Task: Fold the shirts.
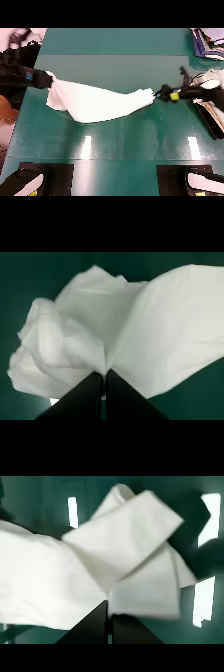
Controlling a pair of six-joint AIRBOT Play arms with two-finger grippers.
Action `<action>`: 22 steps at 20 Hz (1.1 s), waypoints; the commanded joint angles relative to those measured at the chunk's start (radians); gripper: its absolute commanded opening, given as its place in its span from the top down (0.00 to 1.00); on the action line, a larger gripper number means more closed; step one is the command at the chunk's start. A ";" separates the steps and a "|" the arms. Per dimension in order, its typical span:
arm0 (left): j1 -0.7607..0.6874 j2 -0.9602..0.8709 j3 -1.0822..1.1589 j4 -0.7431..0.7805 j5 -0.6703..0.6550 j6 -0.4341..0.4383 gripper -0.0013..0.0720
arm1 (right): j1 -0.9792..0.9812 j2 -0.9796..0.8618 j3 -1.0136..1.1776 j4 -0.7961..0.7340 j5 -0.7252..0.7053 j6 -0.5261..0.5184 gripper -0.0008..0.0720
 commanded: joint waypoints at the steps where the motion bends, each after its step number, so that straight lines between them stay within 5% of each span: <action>1: 0.000 0.080 0.185 0.067 0.005 -0.015 0.94 | -0.059 0.183 0.158 0.001 0.027 -0.002 0.97; 11: 0.000 0.117 0.843 -0.047 0.077 -0.042 0.94 | -0.304 0.515 0.760 -0.159 0.125 0.027 0.97; 17: 0.000 0.103 0.843 -0.121 0.206 -0.041 0.94 | -0.555 0.409 1.018 -0.189 0.407 0.132 0.97; 22: 0.000 -0.047 0.563 -0.043 0.058 -0.045 0.94 | -0.377 0.184 0.938 -0.235 0.474 0.193 0.97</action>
